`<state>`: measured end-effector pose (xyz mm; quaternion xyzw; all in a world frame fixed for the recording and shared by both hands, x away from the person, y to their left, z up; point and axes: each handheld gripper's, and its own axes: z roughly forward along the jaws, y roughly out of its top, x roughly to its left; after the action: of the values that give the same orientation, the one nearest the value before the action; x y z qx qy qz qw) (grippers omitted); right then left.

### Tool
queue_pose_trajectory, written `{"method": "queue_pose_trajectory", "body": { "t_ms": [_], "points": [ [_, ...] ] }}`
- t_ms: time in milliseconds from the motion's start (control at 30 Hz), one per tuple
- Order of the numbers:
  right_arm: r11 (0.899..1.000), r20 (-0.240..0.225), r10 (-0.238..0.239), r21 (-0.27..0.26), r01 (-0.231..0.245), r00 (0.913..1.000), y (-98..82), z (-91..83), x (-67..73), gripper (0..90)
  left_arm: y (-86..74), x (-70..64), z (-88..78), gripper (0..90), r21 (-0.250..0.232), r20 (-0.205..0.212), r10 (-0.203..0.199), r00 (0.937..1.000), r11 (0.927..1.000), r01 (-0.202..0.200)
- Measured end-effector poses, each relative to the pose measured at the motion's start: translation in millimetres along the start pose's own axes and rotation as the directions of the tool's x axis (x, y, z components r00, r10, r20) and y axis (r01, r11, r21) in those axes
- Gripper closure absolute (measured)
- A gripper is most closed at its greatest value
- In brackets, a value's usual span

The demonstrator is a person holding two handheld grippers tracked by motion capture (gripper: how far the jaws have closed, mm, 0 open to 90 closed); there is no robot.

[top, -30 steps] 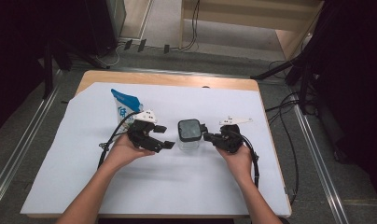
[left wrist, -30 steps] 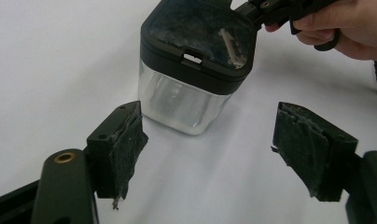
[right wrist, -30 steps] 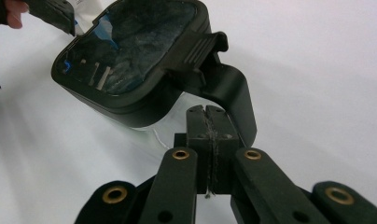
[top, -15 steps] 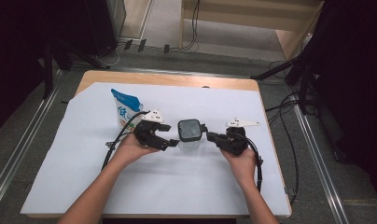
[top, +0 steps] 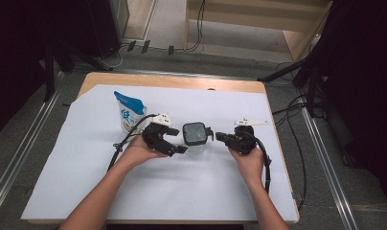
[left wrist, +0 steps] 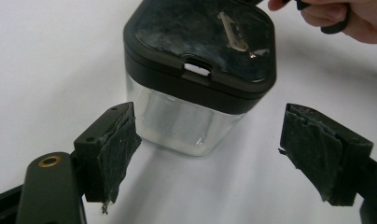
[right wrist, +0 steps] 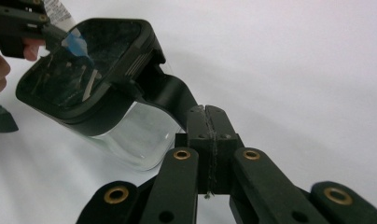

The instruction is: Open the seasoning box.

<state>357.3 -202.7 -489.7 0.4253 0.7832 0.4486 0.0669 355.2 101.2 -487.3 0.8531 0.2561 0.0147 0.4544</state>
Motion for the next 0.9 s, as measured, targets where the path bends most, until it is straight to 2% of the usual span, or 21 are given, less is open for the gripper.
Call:
{"method": "queue_pose_trajectory", "body": {
  "t_ms": [167,200,267,333,367,500,567,667,800,900],
  "points": [
    [1.000,0.000,-0.002,0.013,0.002,1.0000,-0.8,3.5,1.7,90.0,-1.4,6.0,3.9,16.1,-0.004,-0.020,0.023,0.9995,0.9997,-0.023],
    [1.000,-0.006,-0.001,0.010,0.001,1.0000,-0.7,4.2,2.2,90.0,-0.9,9.0,7.5,14.8,0.018,-0.011,0.019,0.9998,0.9997,-0.018],
    [1.000,-0.002,-0.002,0.012,0.002,1.0000,-0.4,4.5,2.9,90.0,0.6,7.9,9.1,14.2,0.027,-0.012,0.031,0.9994,0.9992,-0.031],
    [1.000,-0.006,-0.001,0.007,0.001,1.0000,-0.1,4.3,2.2,90.0,1.1,6.1,10.2,14.6,0.021,-0.002,0.024,0.9997,0.9995,-0.024],
    [1.000,-0.006,-0.001,0.007,0.001,1.0000,0.2,4.2,2.1,90.0,1.8,4.4,13.0,14.7,0.030,0.000,0.037,0.9993,0.9989,-0.037],
    [1.000,-0.007,0.002,0.009,-0.002,1.0000,0.3,4.4,1.9,90.0,4.0,4.9,18.6,14.8,0.023,0.017,0.024,0.9996,0.9994,-0.025],
    [1.000,-0.008,0.011,0.014,-0.011,0.9999,-0.1,4.2,2.0,90.0,4.2,5.3,23.7,15.4,0.023,0.011,0.032,0.9994,0.9992,-0.033],
    [1.000,-0.005,0.007,0.010,-0.007,1.0000,-0.2,4.4,2.4,90.0,3.8,8.3,26.2,16.0,0.017,0.023,0.029,0.9993,0.9994,-0.029],
    [1.000,-0.004,0.012,0.010,-0.012,0.9999,-0.3,4.4,2.7,90.0,4.3,6.2,26.7,15.7,0.010,0.009,0.044,0.9990,0.9990,-0.044],
    [1.000,0.001,0.009,0.012,-0.009,1.0000,-0.2,4.2,3.7,90.0,5.5,5.2,25.6,16.0,0.024,0.001,0.054,0.9985,0.9982,-0.054]
  ]
}}
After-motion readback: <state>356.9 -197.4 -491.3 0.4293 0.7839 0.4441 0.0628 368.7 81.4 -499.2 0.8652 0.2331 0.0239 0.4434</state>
